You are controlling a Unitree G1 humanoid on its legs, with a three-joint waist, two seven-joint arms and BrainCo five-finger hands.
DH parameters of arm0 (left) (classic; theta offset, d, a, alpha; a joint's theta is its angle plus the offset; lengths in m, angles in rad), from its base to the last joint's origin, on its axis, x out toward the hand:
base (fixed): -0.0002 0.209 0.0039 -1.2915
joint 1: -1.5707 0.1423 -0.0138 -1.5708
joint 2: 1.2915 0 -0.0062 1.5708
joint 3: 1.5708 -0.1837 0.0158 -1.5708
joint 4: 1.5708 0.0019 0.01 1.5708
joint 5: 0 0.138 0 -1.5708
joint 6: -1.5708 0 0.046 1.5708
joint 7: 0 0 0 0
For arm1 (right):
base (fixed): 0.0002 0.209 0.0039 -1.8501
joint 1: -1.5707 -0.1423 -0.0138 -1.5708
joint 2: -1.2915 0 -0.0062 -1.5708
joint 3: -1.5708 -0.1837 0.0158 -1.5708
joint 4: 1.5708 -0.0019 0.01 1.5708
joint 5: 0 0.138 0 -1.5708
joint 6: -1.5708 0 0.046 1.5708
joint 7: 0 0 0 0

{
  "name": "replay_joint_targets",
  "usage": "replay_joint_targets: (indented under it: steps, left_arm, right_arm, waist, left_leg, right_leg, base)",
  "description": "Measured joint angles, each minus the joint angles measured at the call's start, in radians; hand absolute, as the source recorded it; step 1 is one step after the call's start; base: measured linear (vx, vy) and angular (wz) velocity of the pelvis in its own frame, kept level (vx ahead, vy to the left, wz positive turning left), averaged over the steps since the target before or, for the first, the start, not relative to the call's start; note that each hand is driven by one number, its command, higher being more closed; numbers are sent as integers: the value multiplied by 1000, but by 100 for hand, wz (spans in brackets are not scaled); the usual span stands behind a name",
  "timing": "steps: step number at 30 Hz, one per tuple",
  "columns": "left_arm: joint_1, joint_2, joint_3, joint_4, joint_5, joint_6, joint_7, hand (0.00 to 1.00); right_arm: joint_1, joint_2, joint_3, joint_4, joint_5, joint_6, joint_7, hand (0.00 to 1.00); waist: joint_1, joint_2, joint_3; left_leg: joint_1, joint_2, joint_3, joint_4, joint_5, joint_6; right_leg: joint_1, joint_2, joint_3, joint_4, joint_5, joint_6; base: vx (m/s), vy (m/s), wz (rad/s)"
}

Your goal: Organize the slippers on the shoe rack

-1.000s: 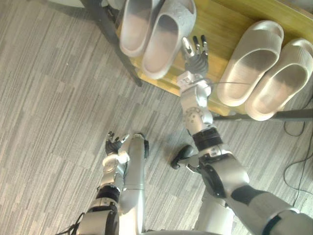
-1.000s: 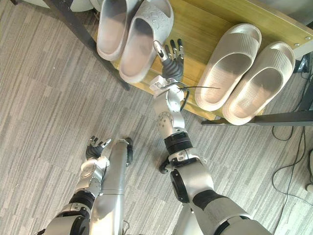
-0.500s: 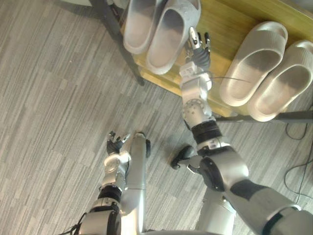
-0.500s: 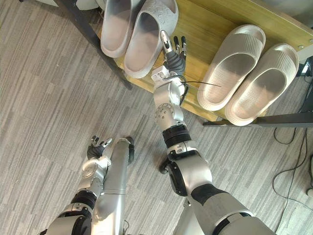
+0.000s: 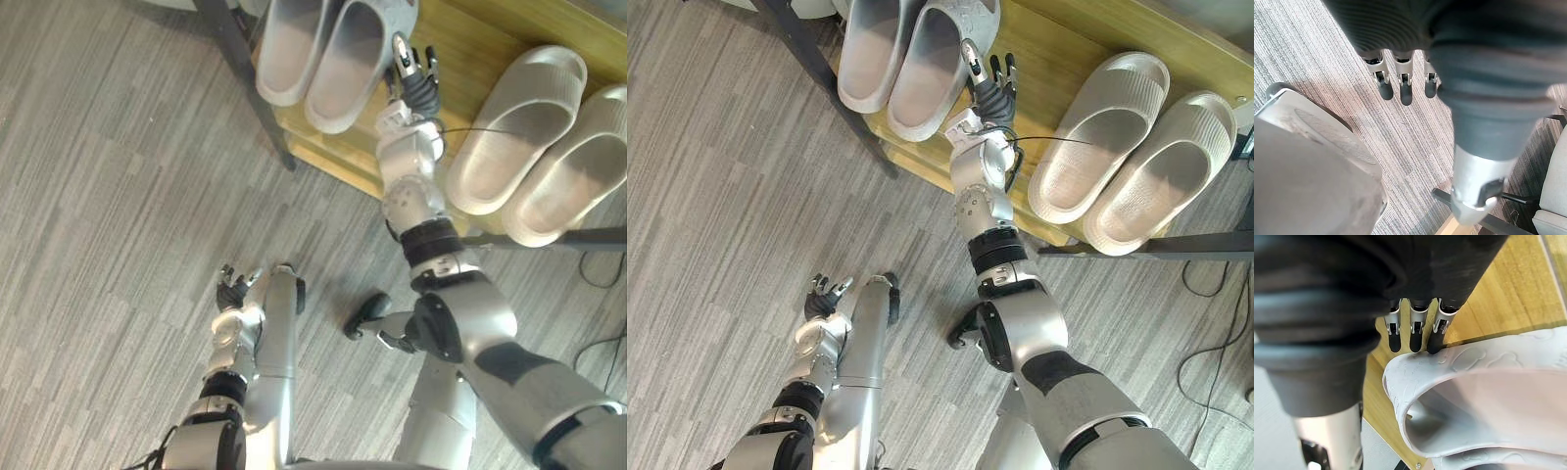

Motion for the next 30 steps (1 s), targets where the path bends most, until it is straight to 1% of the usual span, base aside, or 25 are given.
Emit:
replay_joint_targets:
  steps: [2, 3, 4, 6, 7, 8, 9, 11, 12, 14, 15, 16, 18, 20, 21, 22, 23, 24, 25, 27, 28, 29, 30]
  left_arm:
    - [0, 0, 0, 5, 0, 2, 0, 0]
    - [0, 1, 0, 12, -10, 3, 0, 0]
    - [0, 1, 0, 13, -14, 3, 0, 0]
    - [1, 1, 1, 15, -19, 4, 0, 0]
    - [1, 2, 1, 15, -20, 5, 0, 0]
    - [2, 2, 1, 15, -20, 5, 0, 0]
    - [4, 3, 1, 15, -22, 6, 0, 0]
    - [9, 4, 1, 15, -26, 7, 0, 0]
    - [15, 5, 1, 13, -27, 6, 0, 0]
    - [19, 9, 1, 13, -27, 7, -1, 0]
    - [21, 9, -3, 13, -27, 9, -3, 0]
    - [22, 7, -4, 12, -27, 11, -6, 0]
    - [35, 4, -5, 9, -27, 20, -17, 0]
    - [51, -3, -7, 9, -26, 25, -18, 0]
    - [69, -7, -15, 9, -21, 27, -19, 0]
    - [77, -11, -19, 10, -16, 29, -19, 0]
    - [93, -12, -44, 14, -15, 34, -20, 0]
    - [115, -20, -64, 17, -3, 40, -26, 0]
    - [121, -22, -68, 18, 3, 41, -31, 0]
    - [177, -36, -101, 18, 26, 44, -47, 0]
    - [200, -38, -124, 21, 45, 45, -58, 0]
    - [206, -37, -131, 20, 48, 45, -60, 0]
    - [228, -38, -157, 20, 56, 45, -60, 0]
  right_arm:
    - [0, -1, 0, 0, -16, 0, -7, 0]
    - [0, 0, -5, -1, -54, 3, -19, 0]
    - [0, -1, -6, -2, -62, 4, -21, 0]
    - [1, -4, -22, -7, -128, 12, -30, 0]
    - [2, -7, -30, -8, -182, 21, -37, 0]
    - [4, -8, -31, -10, -200, 25, -40, 0]
    - [20, -8, -34, -30, -244, 36, -50, 0]
    - [52, -5, -35, -85, -305, 45, -61, 0]
    - [75, 4, -34, -142, -352, 48, -68, 0]
    - [91, 13, -32, -171, -376, 50, -71, 0]
    - [118, 13, -26, -205, -427, 59, -73, 0]
    - [129, 13, -20, -214, -448, 59, -74, 0]
    - [178, 16, 25, -265, -498, 74, -76, 0]
    - [256, 26, 88, -346, -566, 80, -75, 0]
    - [313, 35, 129, -390, -616, 84, -71, 0]
    - [343, 35, 148, -412, -640, 87, -67, 0]
    - [411, 33, 191, -461, -681, 89, -57, 0]
    - [494, 31, 230, -495, -736, 93, -35, 0]
    - [517, 31, 241, -503, -749, 96, -29, 0]
    - [671, 30, 308, -537, -814, 103, 17, 0]
    - [757, 30, 325, -561, -846, 105, 42, 0]
    - [779, 30, 328, -566, -850, 105, 48, 0]
    - [861, 29, 335, -580, -871, 105, 69, 0]
  waist:
    - [0, 0, 0]
    - [0, 2, -1]
    - [0, 3, -2]
    - [-1, 3, -2]
    - [-2, 3, -2]
    - [-3, 3, -2]
    - [-6, 3, -2]
    - [-9, 3, -2]
    - [-12, 4, -2]
    - [-17, 4, -2]
    - [-20, 4, -2]
    - [-24, 4, -2]
    - [-40, 3, -3]
    - [-56, 2, -4]
    - [-68, 3, -6]
    - [-72, 2, -8]
    - [-80, 2, -11]
    - [-92, 1, -12]
    - [-96, 1, -14]
    - [-114, 1, -49]
    - [-117, -3, -63]
    - [-118, -4, -67]
    - [-128, -7, -95]
  left_leg:
    - [6, 1, 4, 0, 0, 0]
    - [14, 1, 8, 0, -1, 1]
    - [14, 1, 9, 0, -1, 2]
    - [18, 2, 13, 1, -1, 2]
    - [22, 4, 13, 2, -1, 2]
    - [25, 4, 14, 3, -1, 3]
    - [38, 6, 17, 3, -3, 6]
    - [63, 13, 30, 2, -7, 12]
    - [89, 23, 44, -2, -11, 18]
    - [107, 32, 49, -8, -13, 21]
    - [134, 38, 56, -22, -14, 23]
    - [146, 39, 59, -28, -16, 26]
    - [190, 42, 71, -57, -15, 26]
    - [245, 45, 84, -93, -11, 23]
    - [294, 52, 93, -122, -9, 21]
    - [314, 55, 97, -138, -5, 21]
    - [366, 56, 107, -177, 1, 22]
    - [438, 51, 121, -237, 15, 24]
    - [459, 50, 125, -254, 19, 25]
    - [581, 48, 148, -366, 43, 29]
    - [654, 47, 164, -430, 57, 30]
    - [672, 46, 170, -446, 62, 31]
    - [730, 43, 188, -513, 81, 35]
  right_leg:
    - [3, 0, 5, 0, 1, -2]
    - [6, 0, 10, 0, 1, -3]
    - [6, 0, 10, 0, 2, -3]
    - [7, 1, 14, 0, 3, -6]
    - [11, 1, 15, 0, 4, -8]
    - [14, 2, 15, 0, 5, -8]
    - [26, 2, 16, -2, 5, -8]
    - [44, 4, 25, -4, 5, -8]
    - [61, 11, 33, -15, 3, -3]
    - [77, 20, 34, -27, 6, -1]
    - [99, 30, 39, -43, 12, 3]
    - [108, 33, 40, -50, 14, 4]
    - [144, 40, 44, -79, 24, 6]
    - [190, 47, 45, -112, 34, 4]
    - [233, 60, 45, -145, 49, -5]
    - [252, 65, 44, -161, 53, -4]
    - [297, 71, 42, -199, 63, -2]
    - [361, 76, 38, -251, 77, 7]
    - [381, 79, 37, -268, 82, 9]
    - [493, 101, 31, -376, 114, 28]
    - [559, 110, 28, -435, 131, 38]
    - [575, 111, 27, -450, 135, 42]
    - [629, 115, 19, -509, 153, 53]
  base:
    - [-15, 52, -3]
    - [-17, 58, -3]
    - [-24, 70, -3]
    - [-27, 64, -3]
    - [-24, 57, -4]
    - [-21, 56, -4]
    - [-13, 45, -3]
    - [-21, 62, -11]
    - [-24, 58, -17]
    - [-30, 55, -19]
    - [-37, 69, -16]
    - [-30, 53, -11]
    - [3, 51, -7]
    - [44, 51, -10]
    - [50, 36, -13]
    - [78, 49, -12]
    - [87, 47, -3]
    - [88, 44, -1]
    - [86, 37, 0]
    - [109, 52, -5]
    - [106, 56, -3]
    - [103, 50, 8]
    - [111, 53, 15]
